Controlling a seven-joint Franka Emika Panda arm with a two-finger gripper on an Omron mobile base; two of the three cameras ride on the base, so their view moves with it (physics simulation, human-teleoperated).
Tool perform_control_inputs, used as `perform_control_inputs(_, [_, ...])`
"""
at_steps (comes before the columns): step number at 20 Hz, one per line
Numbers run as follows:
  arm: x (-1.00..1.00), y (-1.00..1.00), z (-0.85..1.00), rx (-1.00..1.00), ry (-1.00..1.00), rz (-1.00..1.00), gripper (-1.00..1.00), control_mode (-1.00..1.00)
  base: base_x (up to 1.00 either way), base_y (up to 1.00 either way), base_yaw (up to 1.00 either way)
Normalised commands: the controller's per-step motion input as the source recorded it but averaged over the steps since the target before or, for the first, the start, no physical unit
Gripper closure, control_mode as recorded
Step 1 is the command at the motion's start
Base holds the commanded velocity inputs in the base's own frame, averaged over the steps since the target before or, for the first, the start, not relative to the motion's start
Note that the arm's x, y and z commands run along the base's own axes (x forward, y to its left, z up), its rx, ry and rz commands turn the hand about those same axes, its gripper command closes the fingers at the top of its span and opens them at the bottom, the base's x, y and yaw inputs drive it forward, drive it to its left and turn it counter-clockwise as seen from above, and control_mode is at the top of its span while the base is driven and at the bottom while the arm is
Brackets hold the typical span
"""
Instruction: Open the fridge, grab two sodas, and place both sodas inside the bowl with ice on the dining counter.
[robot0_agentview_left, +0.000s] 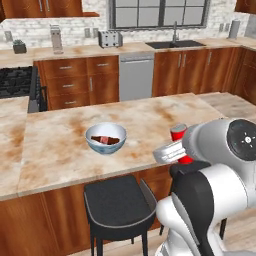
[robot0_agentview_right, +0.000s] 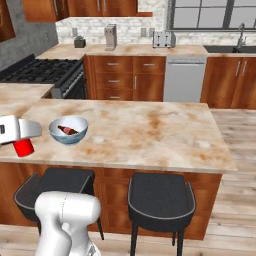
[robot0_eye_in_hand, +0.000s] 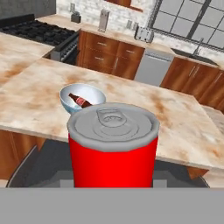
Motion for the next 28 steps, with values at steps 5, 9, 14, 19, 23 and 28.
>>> perform_control_inputs(5, [1.0,0.14,-0.04,0.01,0.12,0.26,1.0,-1.0,0.0,0.0,0.0])
perform_control_inputs(9, [1.0,0.2,-0.13,0.0,0.24,0.23,1.0,-1.0,0.0,0.0,0.0])
perform_control_inputs(14, [0.94,0.48,-0.51,-0.05,0.3,0.19,1.0,-1.0,0.0,0.0,0.0])
perform_control_inputs(19, [0.81,0.48,-0.49,-0.1,0.29,0.15,1.0,-1.0,0.0,0.0,0.0])
perform_control_inputs(23, [0.75,0.18,-0.33,-0.08,0.18,0.11,1.0,-1.0,0.0,0.0,0.0])
perform_control_inputs(28, [0.61,0.0,-0.41,-0.07,0.08,0.05,1.0,-1.0,0.0,0.0,0.0])
